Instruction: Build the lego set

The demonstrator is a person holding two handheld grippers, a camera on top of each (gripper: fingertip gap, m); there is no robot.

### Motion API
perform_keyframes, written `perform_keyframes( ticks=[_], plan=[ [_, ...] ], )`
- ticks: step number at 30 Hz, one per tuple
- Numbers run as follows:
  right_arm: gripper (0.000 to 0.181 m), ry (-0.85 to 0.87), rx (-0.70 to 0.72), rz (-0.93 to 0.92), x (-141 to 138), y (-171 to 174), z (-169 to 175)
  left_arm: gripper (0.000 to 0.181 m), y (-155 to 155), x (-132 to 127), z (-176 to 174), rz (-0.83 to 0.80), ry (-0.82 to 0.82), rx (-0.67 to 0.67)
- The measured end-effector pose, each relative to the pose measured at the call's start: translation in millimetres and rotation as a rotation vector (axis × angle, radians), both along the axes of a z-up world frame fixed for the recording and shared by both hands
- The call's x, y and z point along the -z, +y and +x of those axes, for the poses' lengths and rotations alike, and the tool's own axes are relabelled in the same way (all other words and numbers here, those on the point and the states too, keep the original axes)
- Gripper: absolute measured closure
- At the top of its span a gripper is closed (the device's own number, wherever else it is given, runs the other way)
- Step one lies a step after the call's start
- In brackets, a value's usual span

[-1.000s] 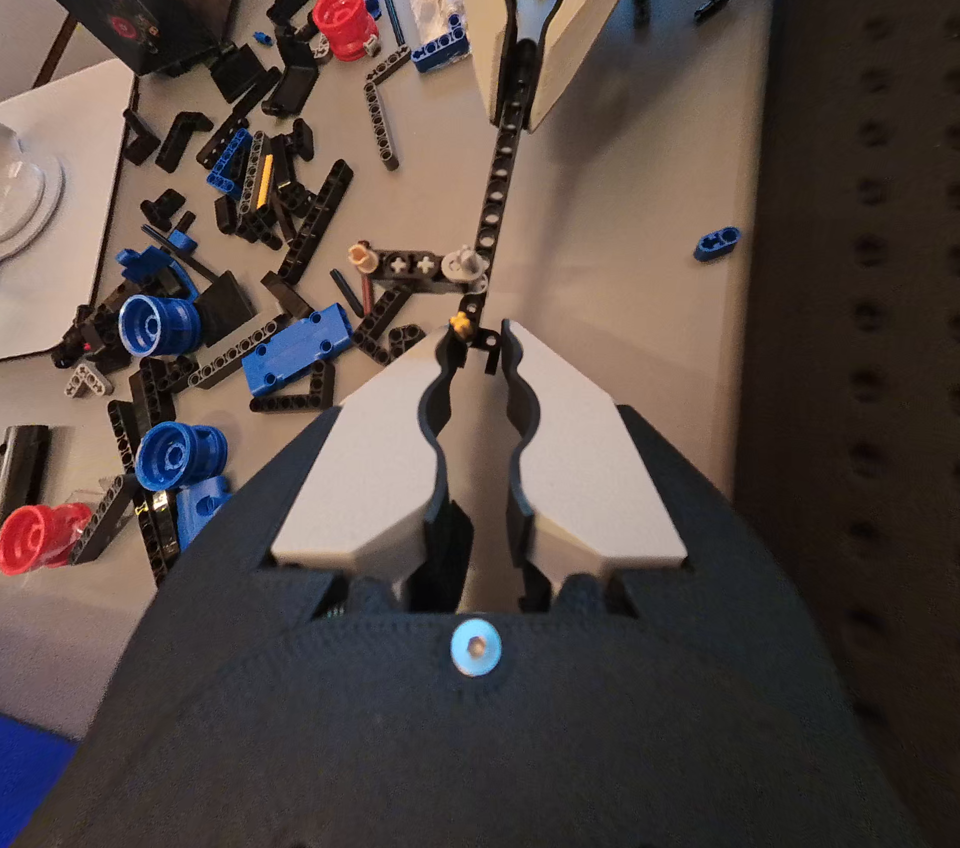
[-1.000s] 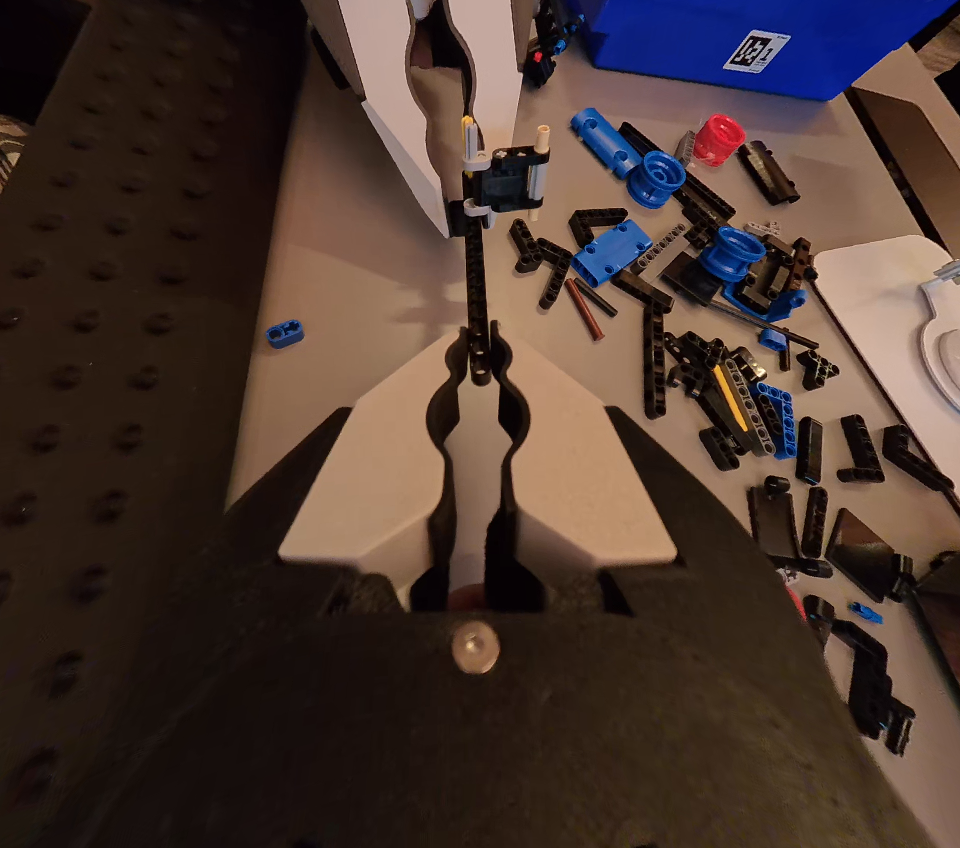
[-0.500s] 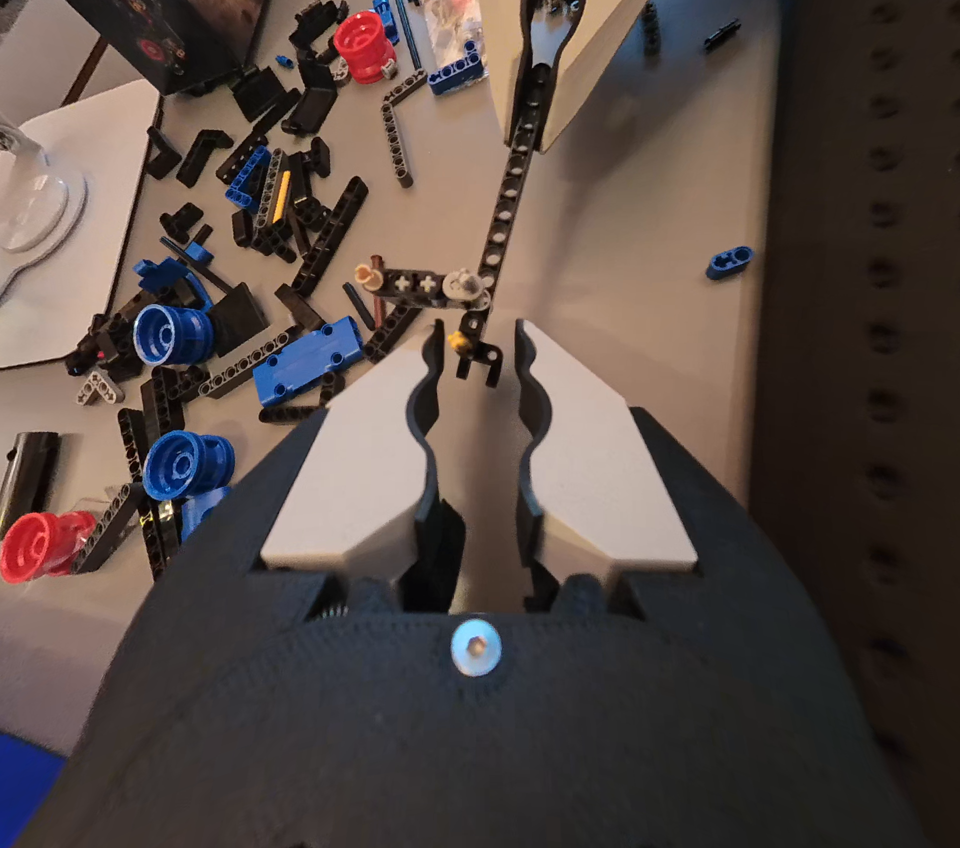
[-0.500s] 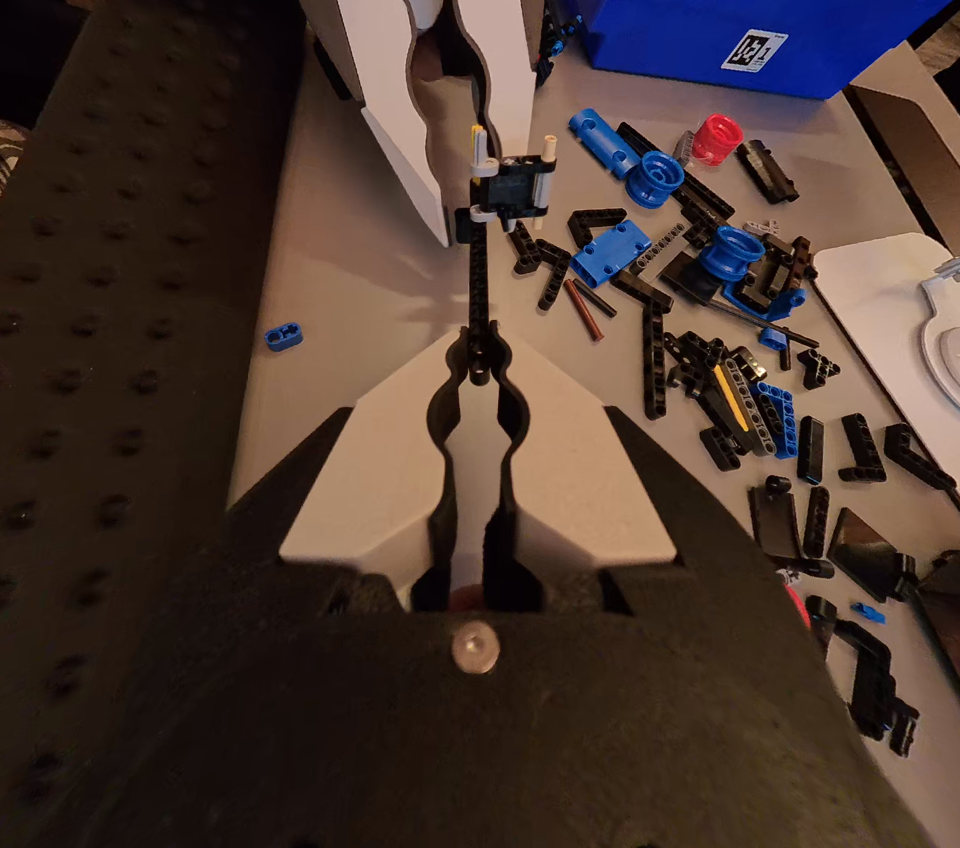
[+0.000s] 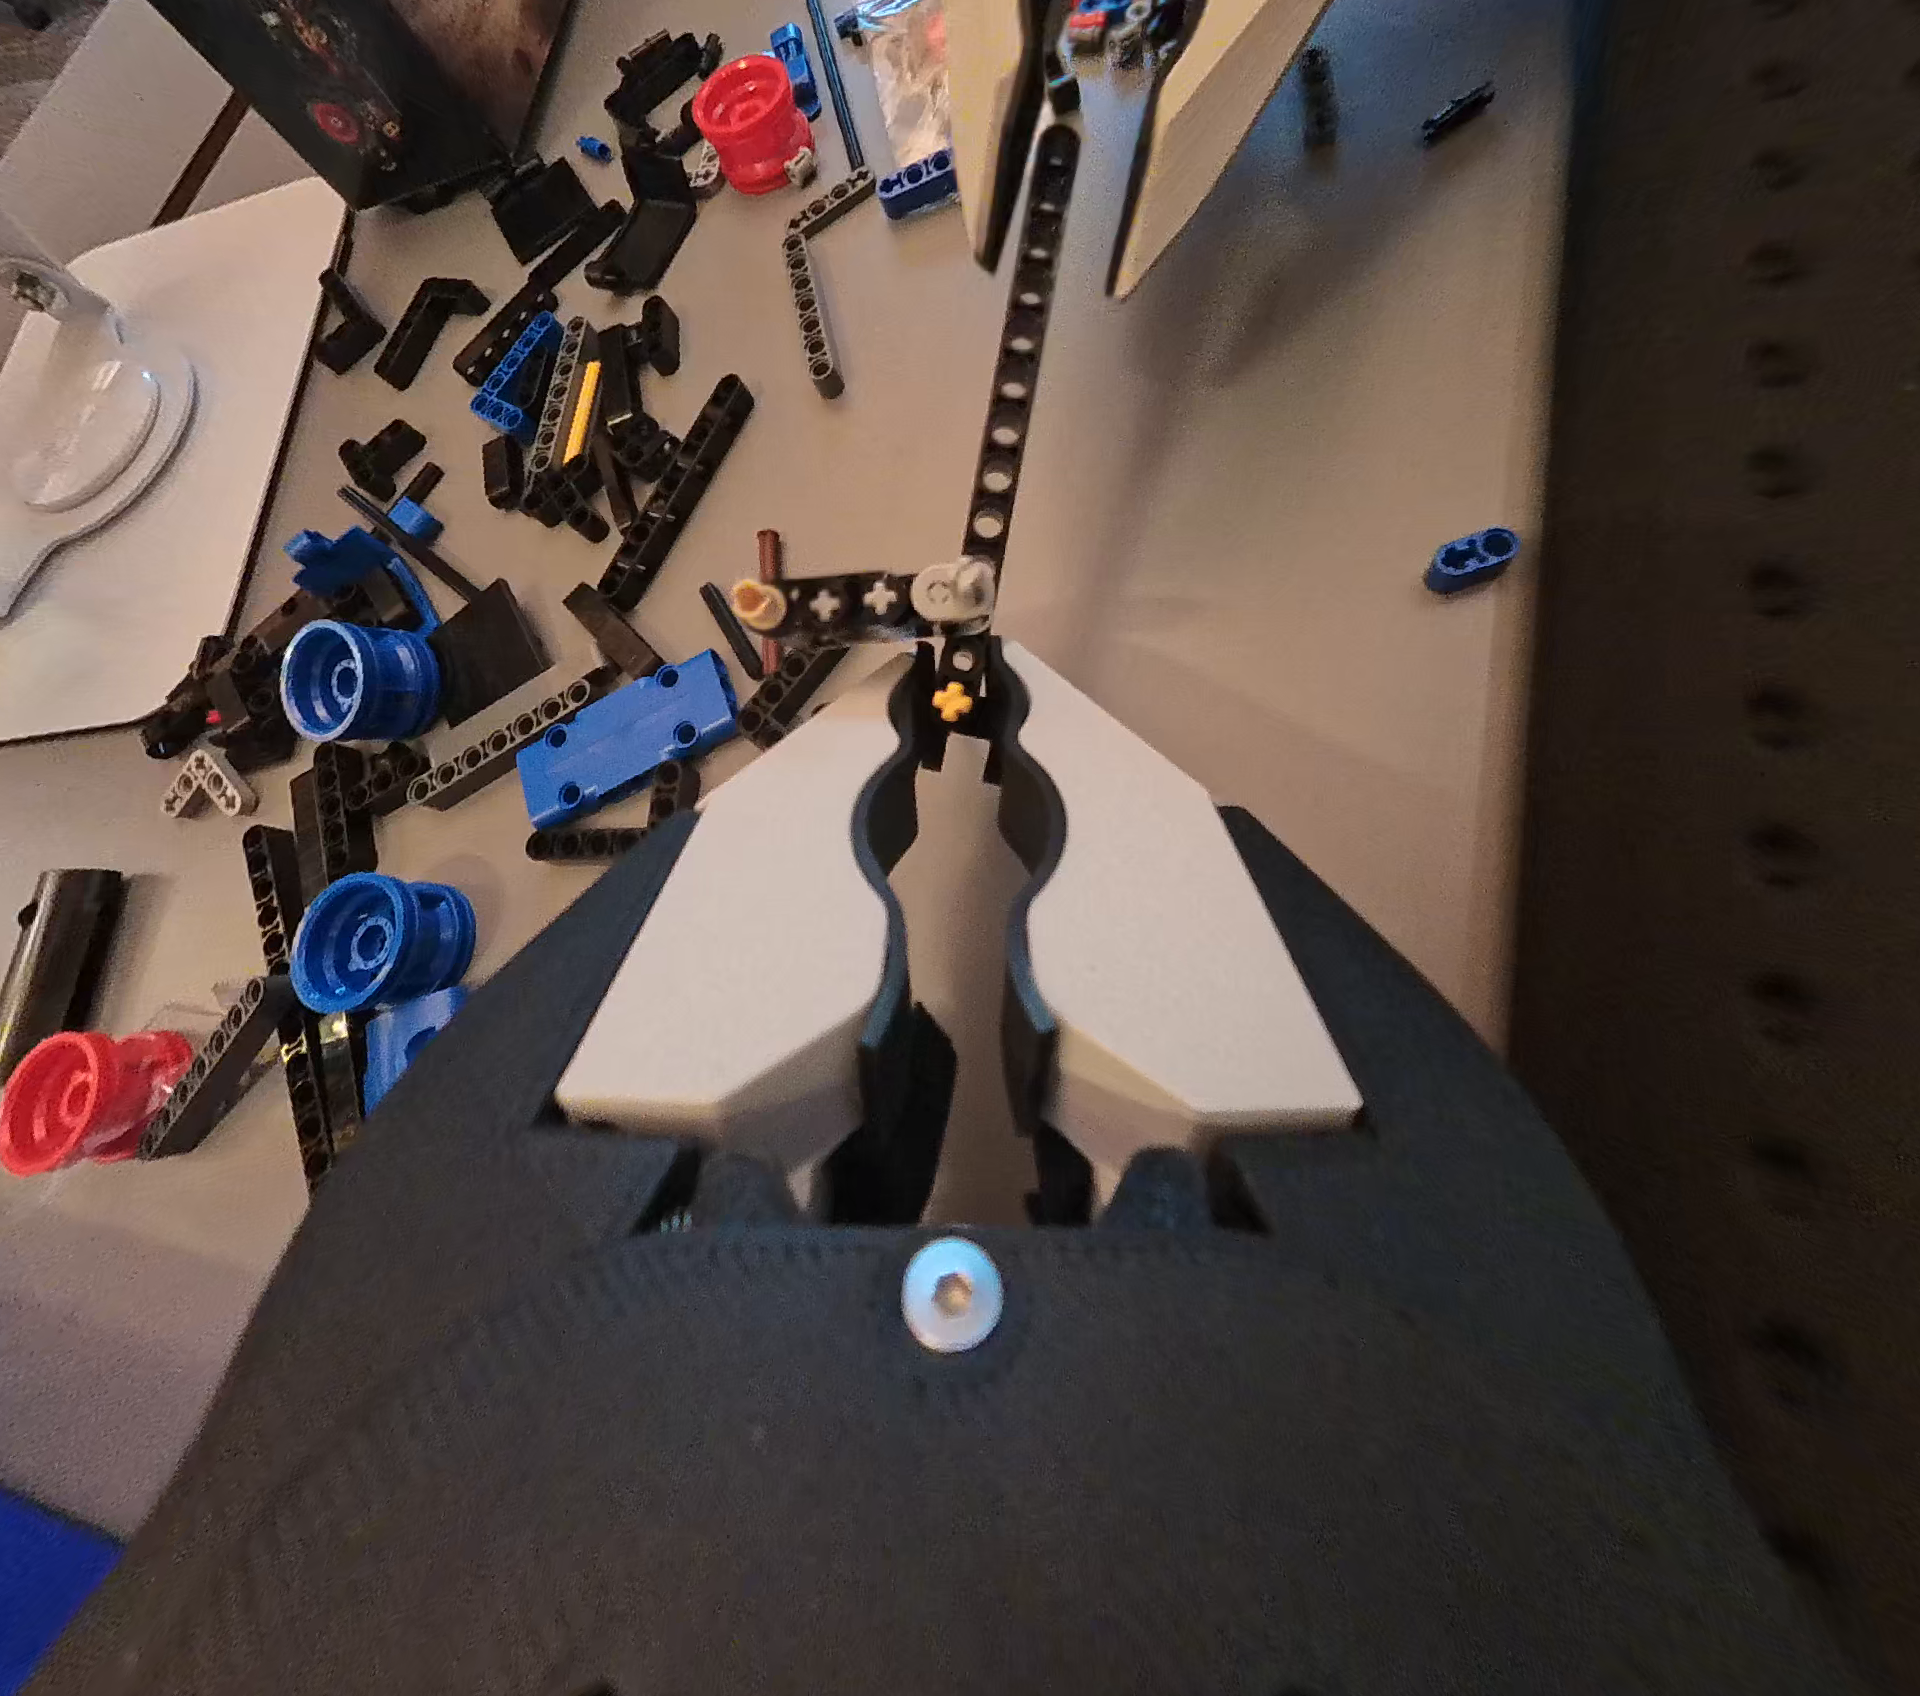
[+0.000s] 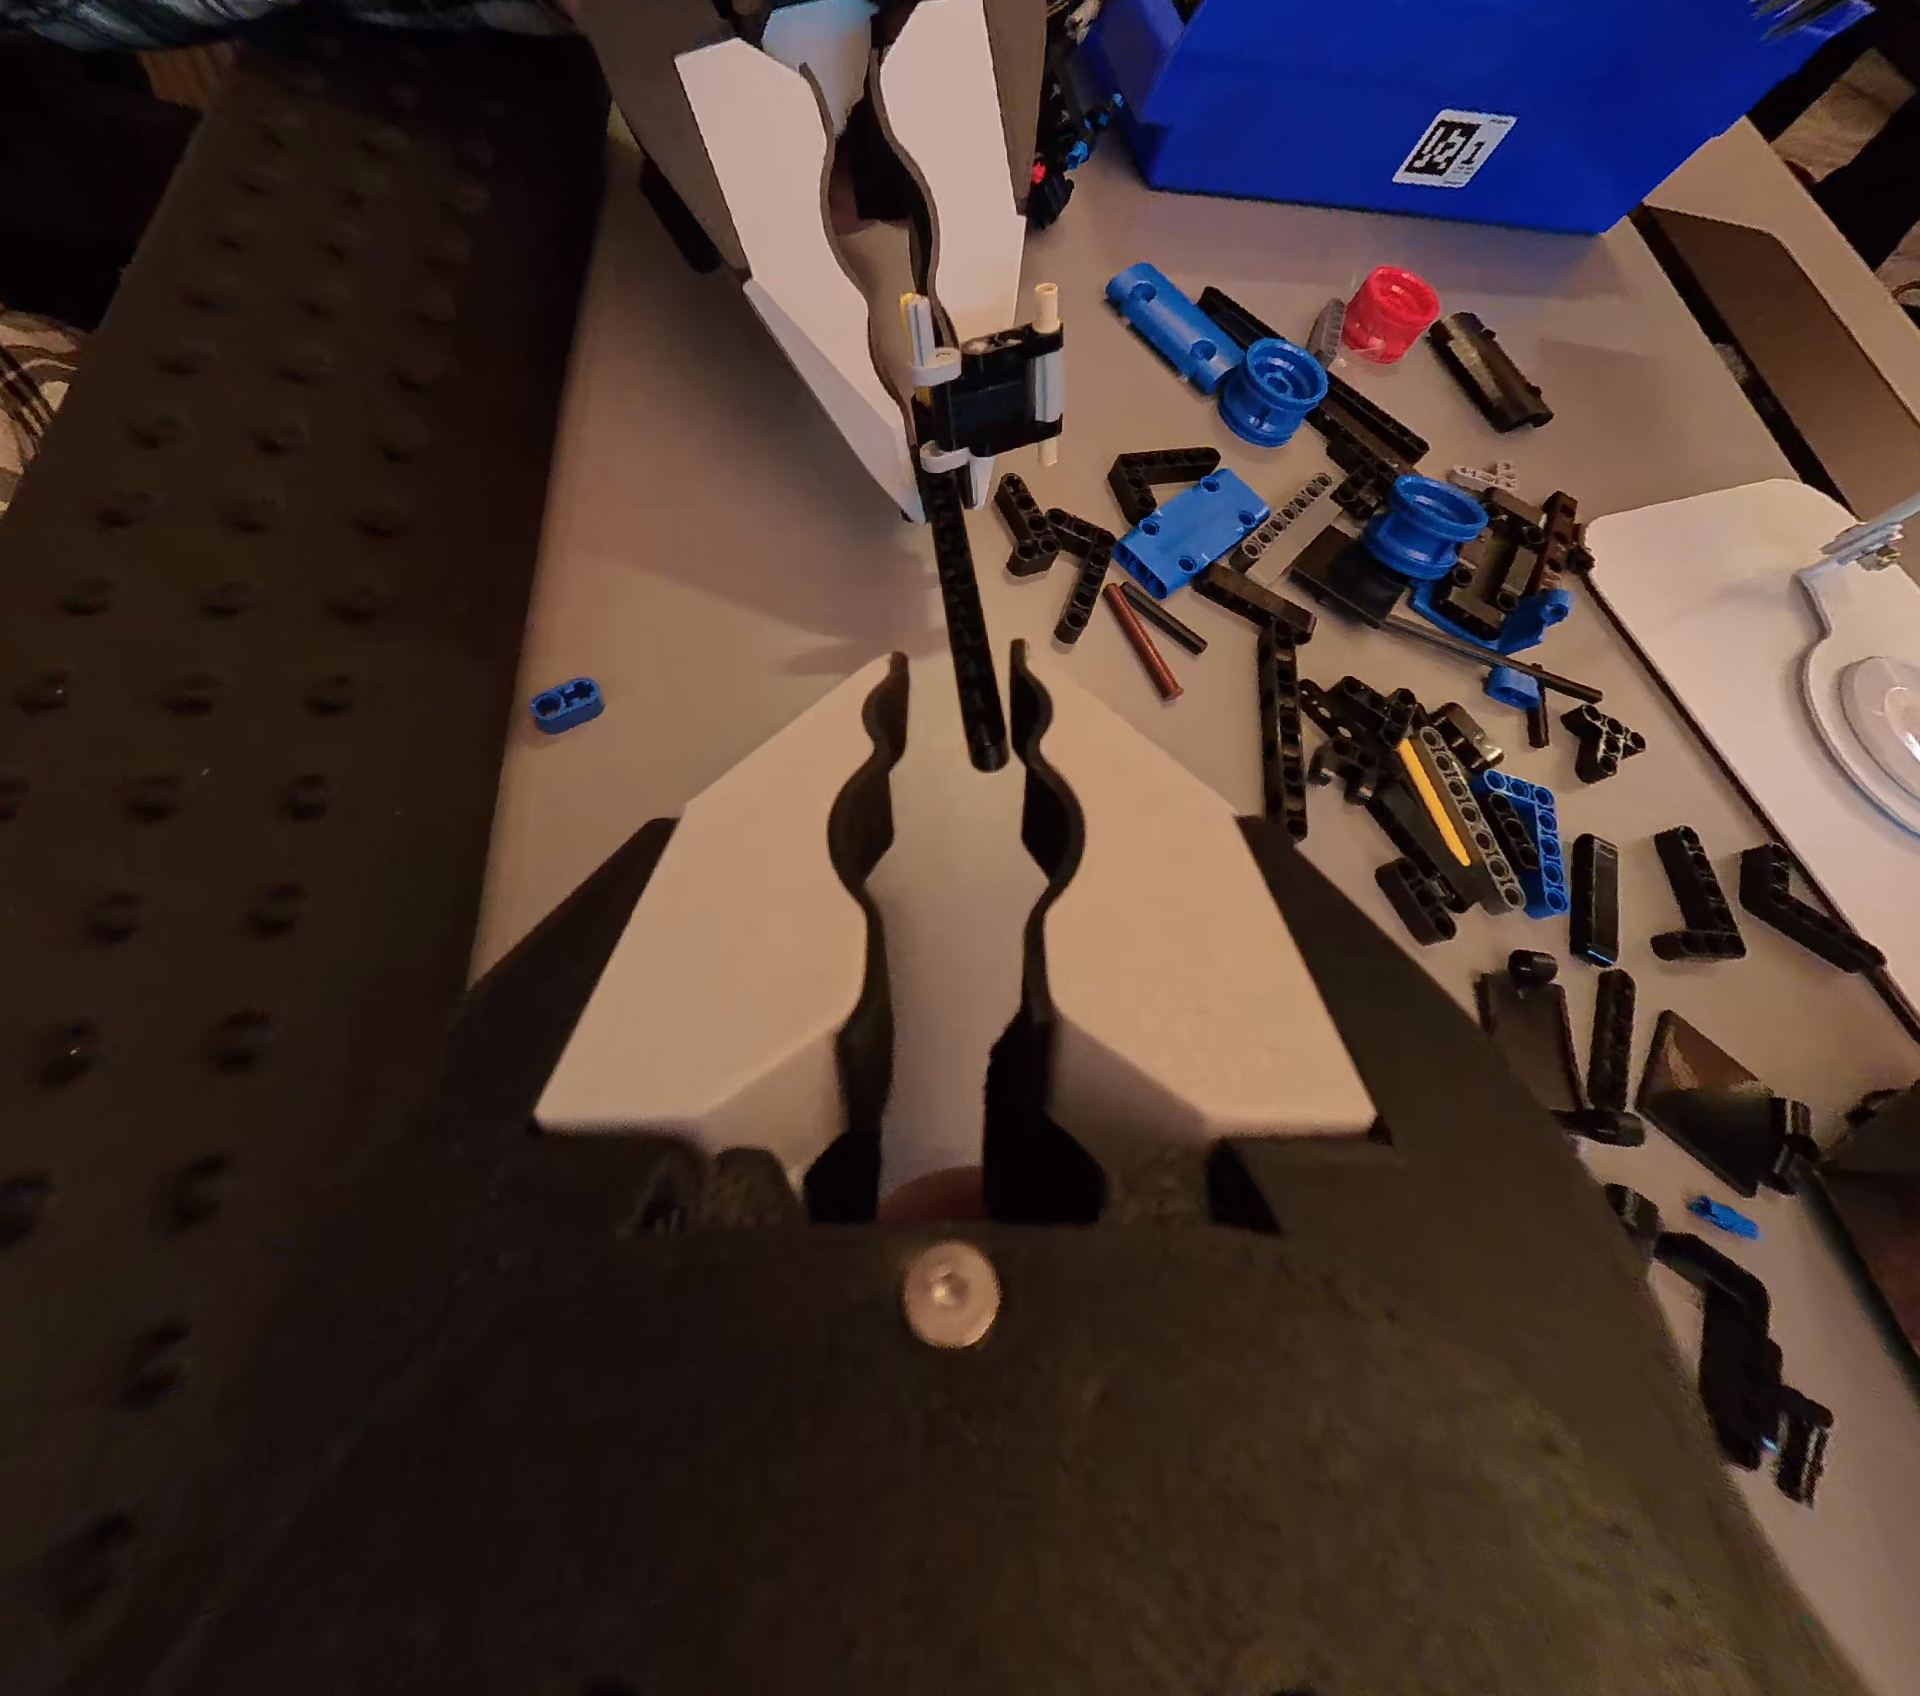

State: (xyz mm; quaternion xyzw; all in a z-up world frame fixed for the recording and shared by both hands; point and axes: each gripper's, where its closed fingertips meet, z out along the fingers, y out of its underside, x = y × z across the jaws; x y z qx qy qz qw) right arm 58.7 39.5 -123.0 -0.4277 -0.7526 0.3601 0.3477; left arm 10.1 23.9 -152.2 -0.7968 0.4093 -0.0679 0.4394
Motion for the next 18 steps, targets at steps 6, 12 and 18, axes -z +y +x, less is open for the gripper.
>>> perform_keyframes(
  ticks=[6,12,18],
  plan=[
    [0.155,0.051,0.050,0.015,-17,11,4,0.174,3,-2,-4,0.003,-0.006,-0.024],
    [0.165,0.106,0.135,0.061,-42,26,15,0.174,4,-4,-6,0.012,-0.016,-0.036],
    [0.168,0.101,0.198,0.100,-43,36,32,0.174,6,-1,-5,0.010,-0.004,-0.033]
  ],
)
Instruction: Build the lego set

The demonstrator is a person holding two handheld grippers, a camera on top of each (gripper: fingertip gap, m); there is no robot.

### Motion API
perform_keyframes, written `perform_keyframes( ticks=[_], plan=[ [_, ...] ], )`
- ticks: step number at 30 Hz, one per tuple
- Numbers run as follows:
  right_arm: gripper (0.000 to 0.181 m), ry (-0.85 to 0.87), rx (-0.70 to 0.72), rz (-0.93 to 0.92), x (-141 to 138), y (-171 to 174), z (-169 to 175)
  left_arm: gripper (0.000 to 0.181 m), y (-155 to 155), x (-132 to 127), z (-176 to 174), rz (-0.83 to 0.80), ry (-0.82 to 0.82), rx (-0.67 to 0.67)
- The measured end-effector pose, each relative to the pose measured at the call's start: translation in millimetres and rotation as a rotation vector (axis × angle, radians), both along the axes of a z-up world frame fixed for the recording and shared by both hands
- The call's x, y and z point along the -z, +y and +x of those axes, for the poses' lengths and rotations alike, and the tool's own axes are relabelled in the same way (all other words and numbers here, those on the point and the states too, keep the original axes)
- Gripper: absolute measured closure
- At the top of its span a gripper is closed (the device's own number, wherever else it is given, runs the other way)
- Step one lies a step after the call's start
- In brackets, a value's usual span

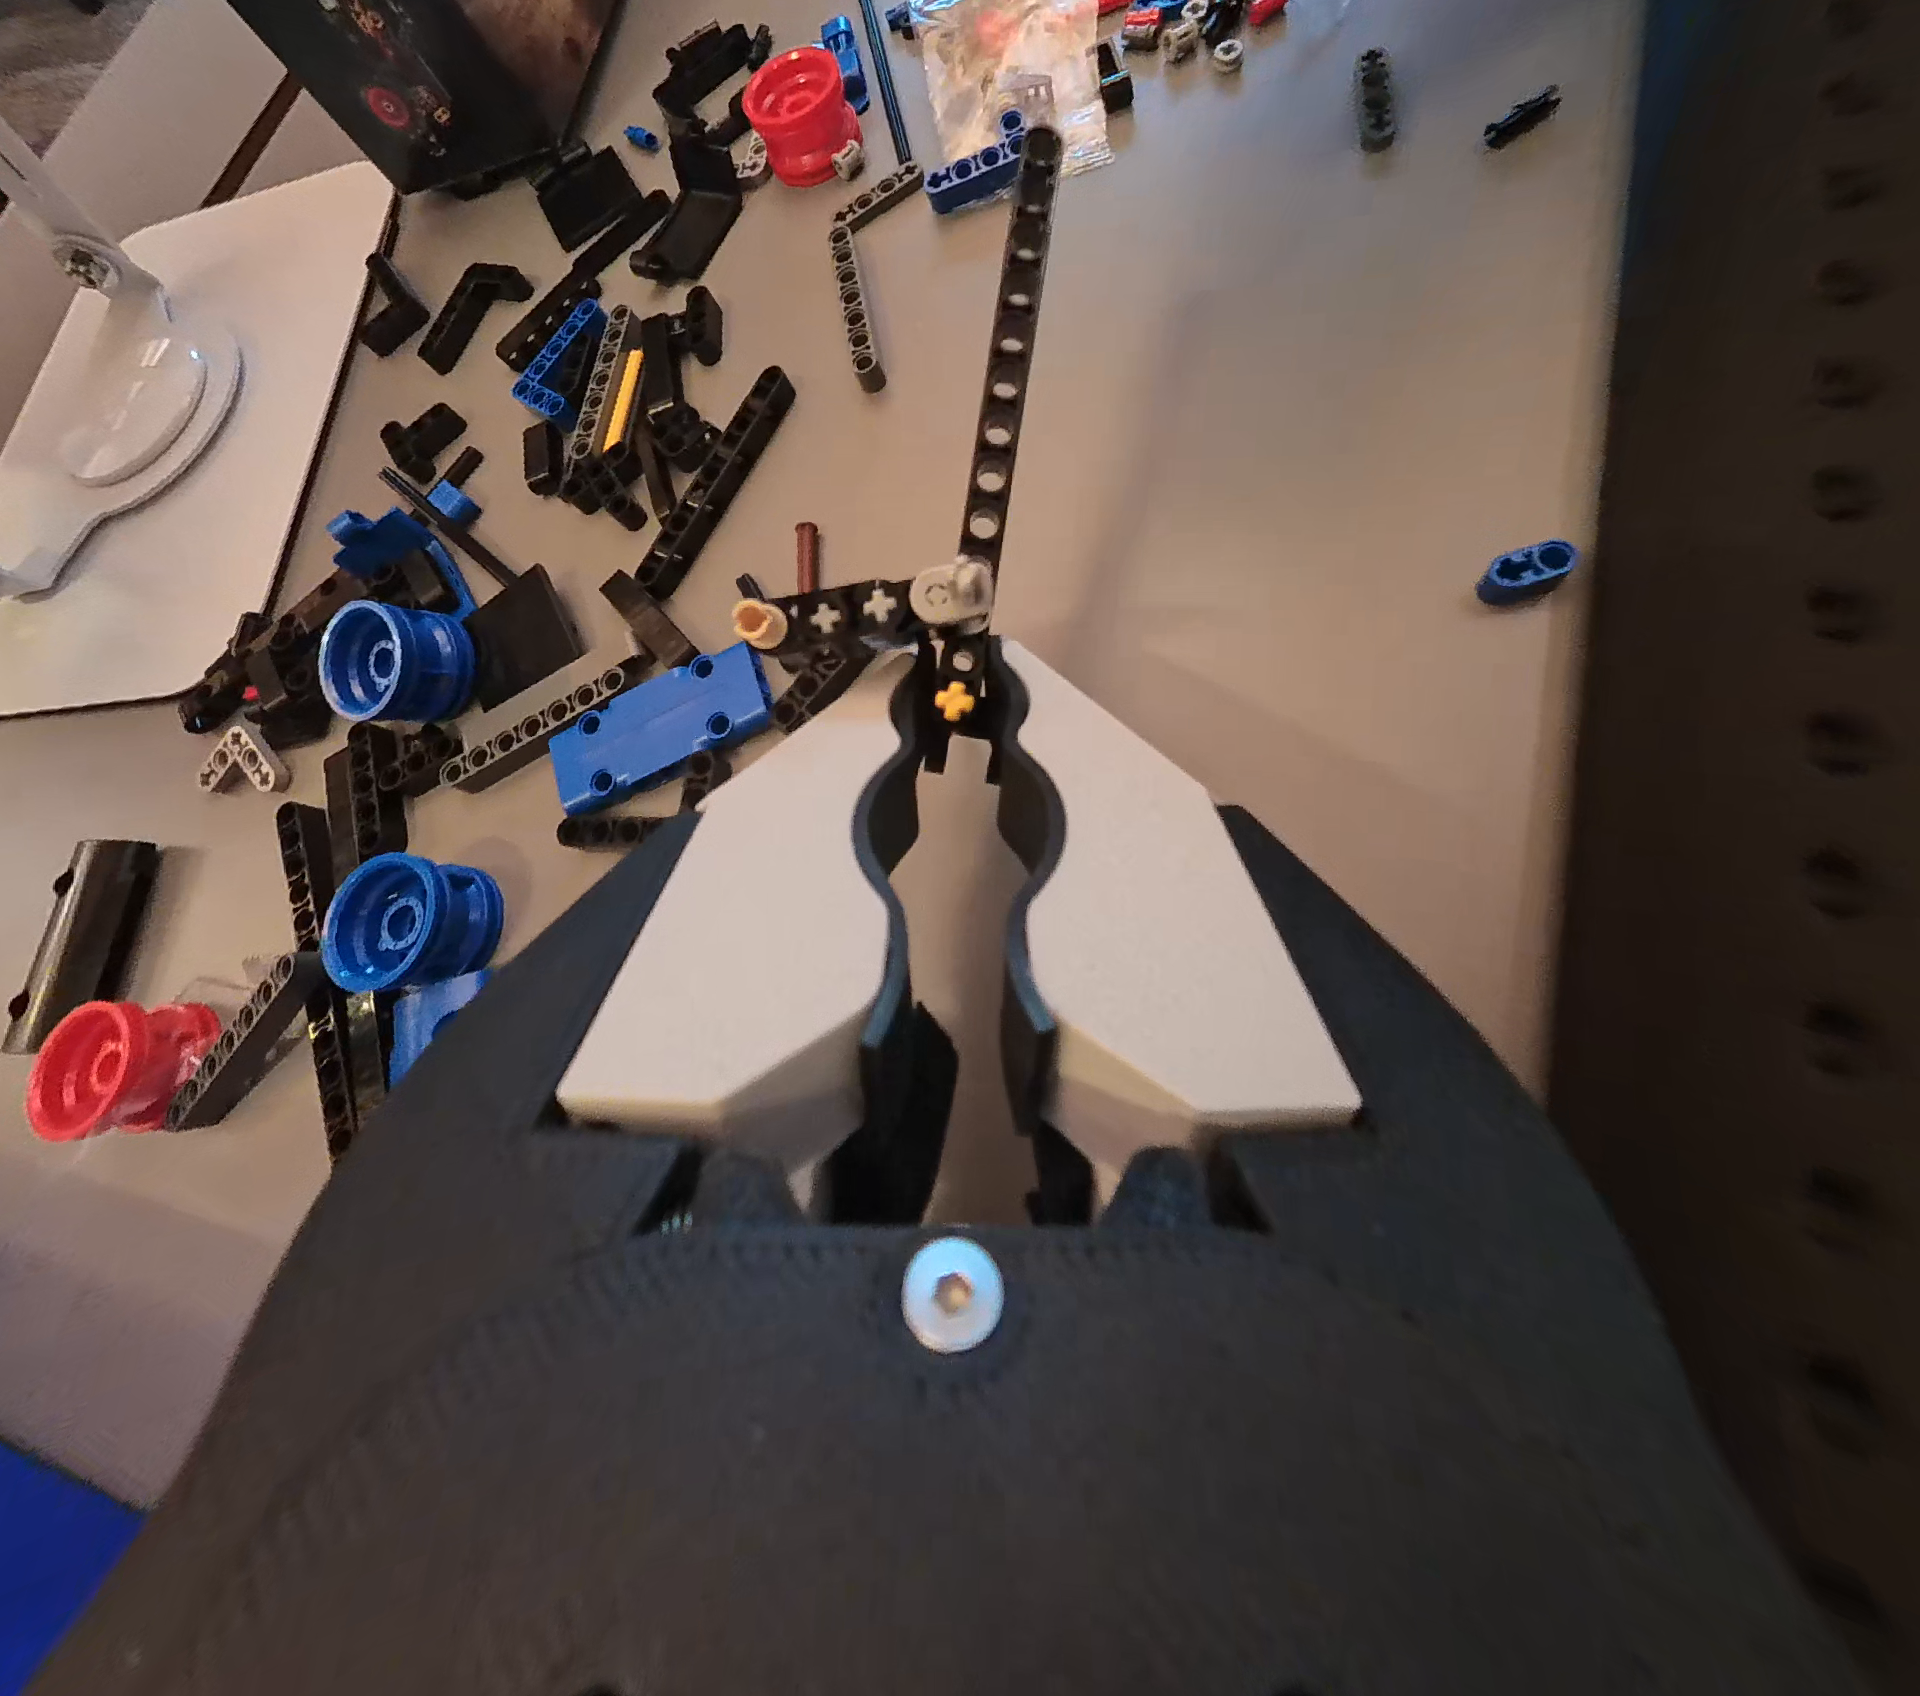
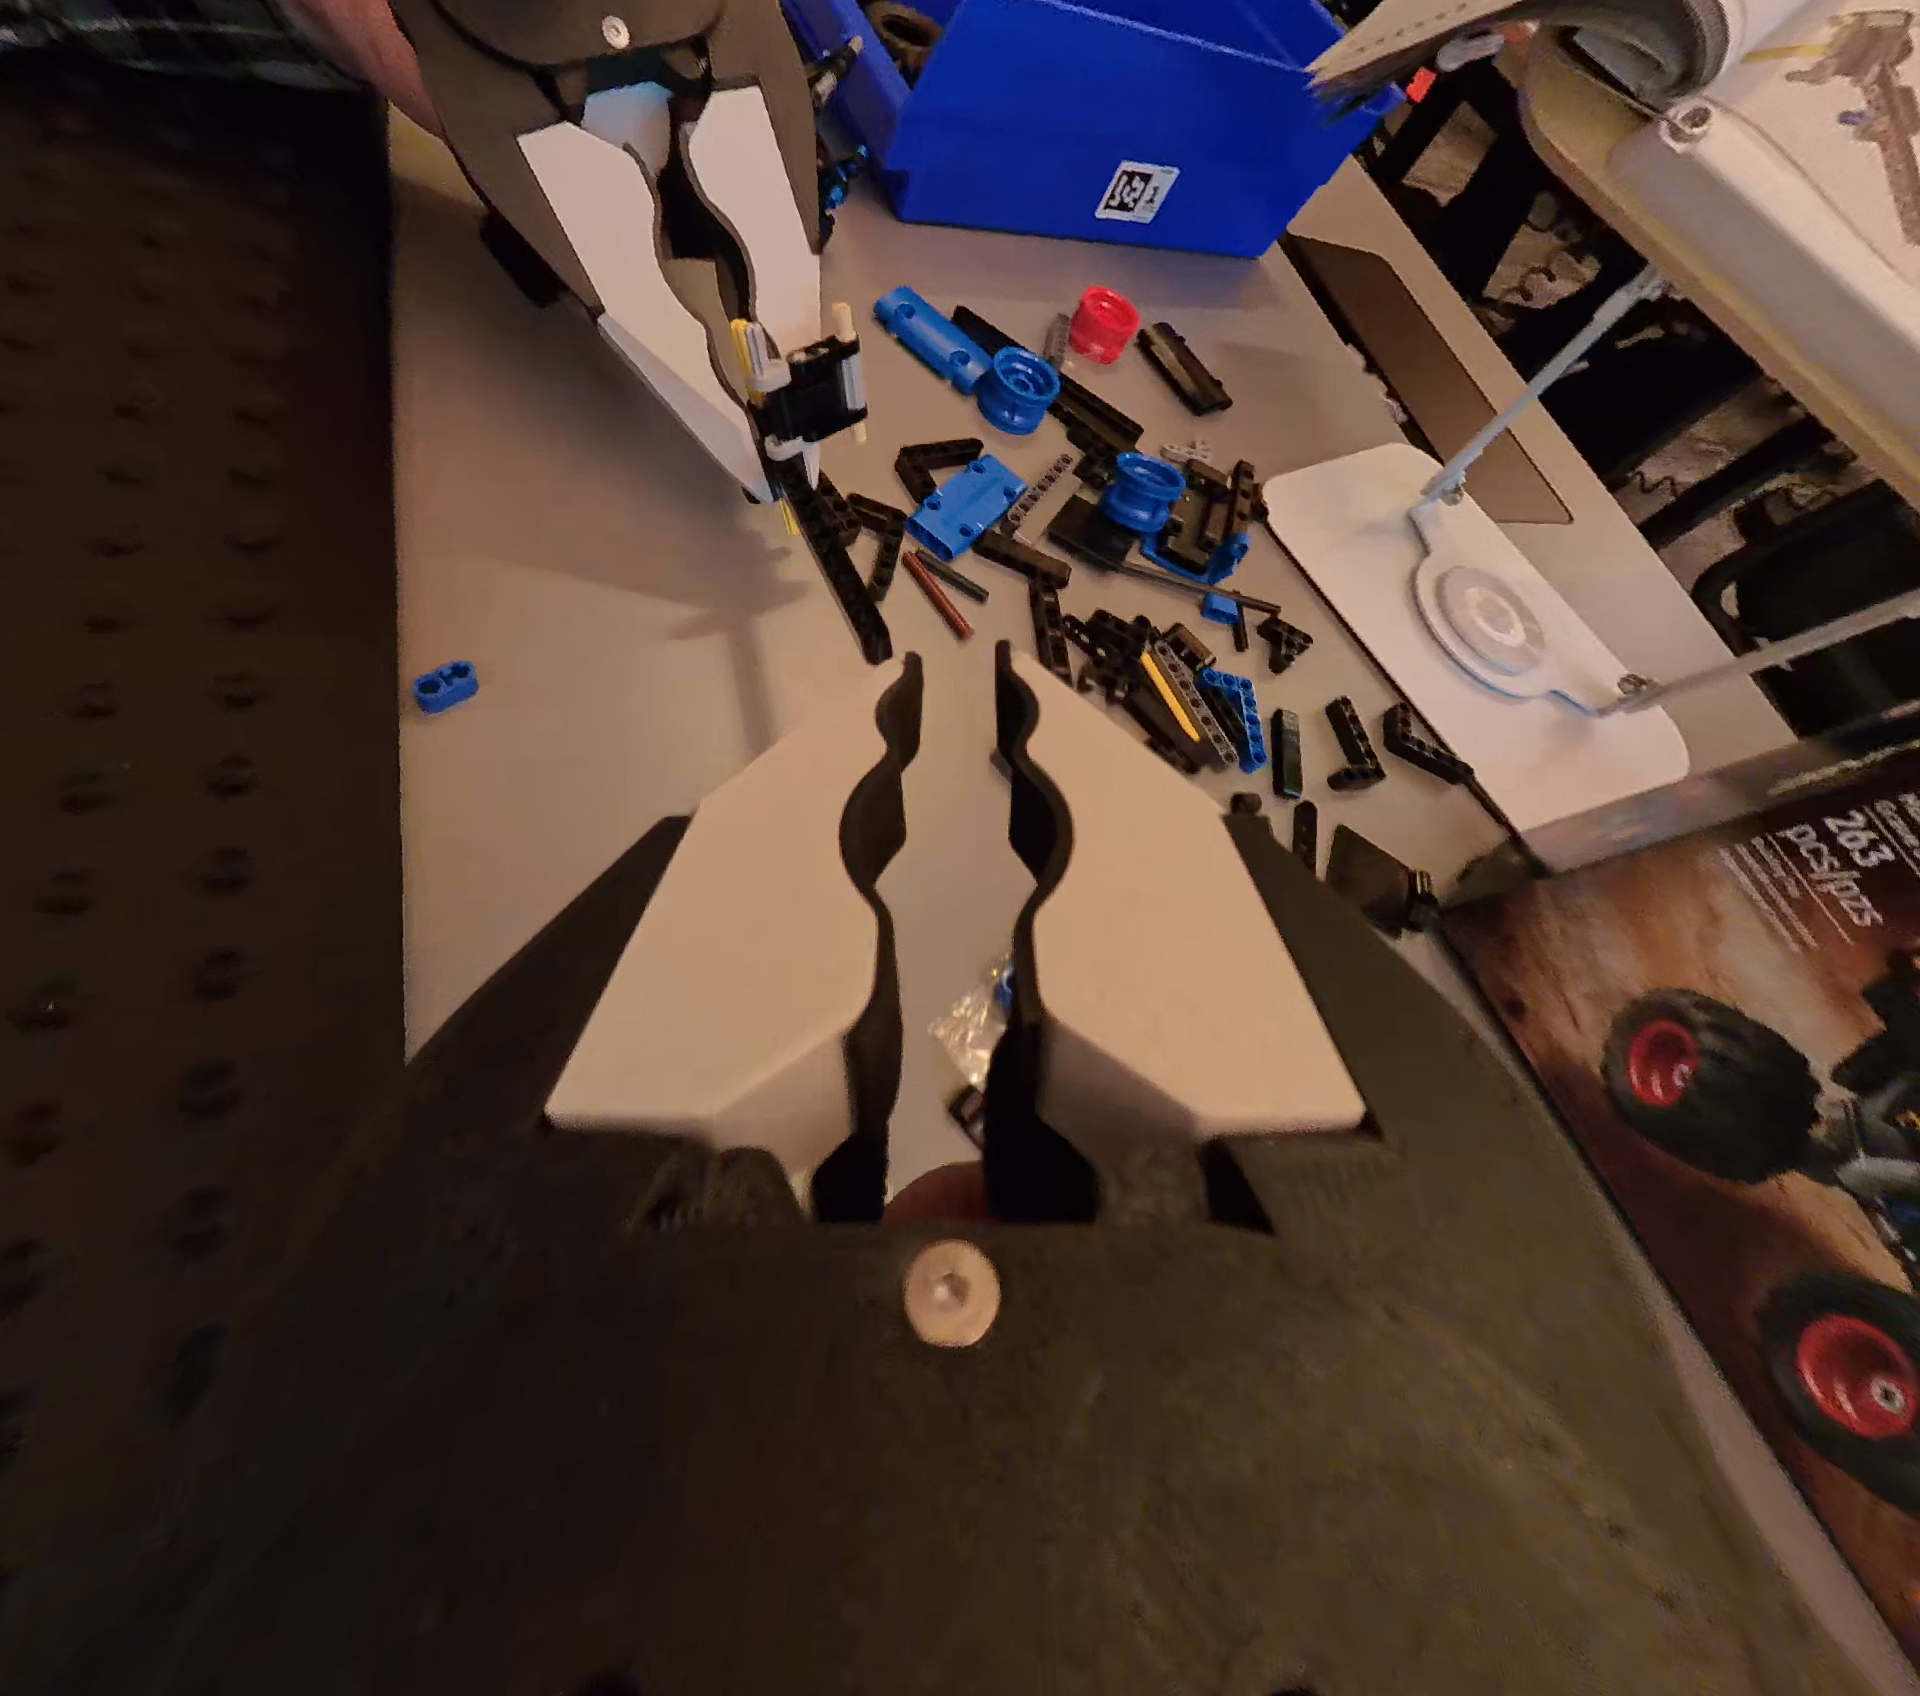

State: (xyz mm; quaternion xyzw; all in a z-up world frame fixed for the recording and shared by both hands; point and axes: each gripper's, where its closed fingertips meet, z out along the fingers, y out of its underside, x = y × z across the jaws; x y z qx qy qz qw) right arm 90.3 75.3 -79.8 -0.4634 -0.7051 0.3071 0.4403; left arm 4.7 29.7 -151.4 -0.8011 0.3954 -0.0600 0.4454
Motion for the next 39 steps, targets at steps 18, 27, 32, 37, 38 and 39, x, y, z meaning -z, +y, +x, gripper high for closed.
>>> perform_keyframes(
  ticks=[18,27,32,37,38,39],
  plan=[
    [0.168,-0.095,0.220,0.086,2,34,73,0.174,5,1,-3,0.022,0.010,-0.009],
    [0.169,-0.259,0.312,0.044,28,49,125,0.175,5,2,-1,0.025,0.020,0.000],
    [0.169,-0.337,0.285,-0.008,60,44,128,0.175,5,3,-1,0.023,0.024,-0.001],
    [0.169,-0.428,0.293,0.017,93,50,125,0.175,6,4,-2,0.023,0.026,-0.002],
    [0.171,-0.423,0.286,0.026,94,50,122,0.175,6,4,-2,0.023,0.027,-0.004],
    [0.173,-0.401,0.266,0.021,92,45,118,0.175,6,4,-2,0.023,0.026,-0.004]
  ],
)
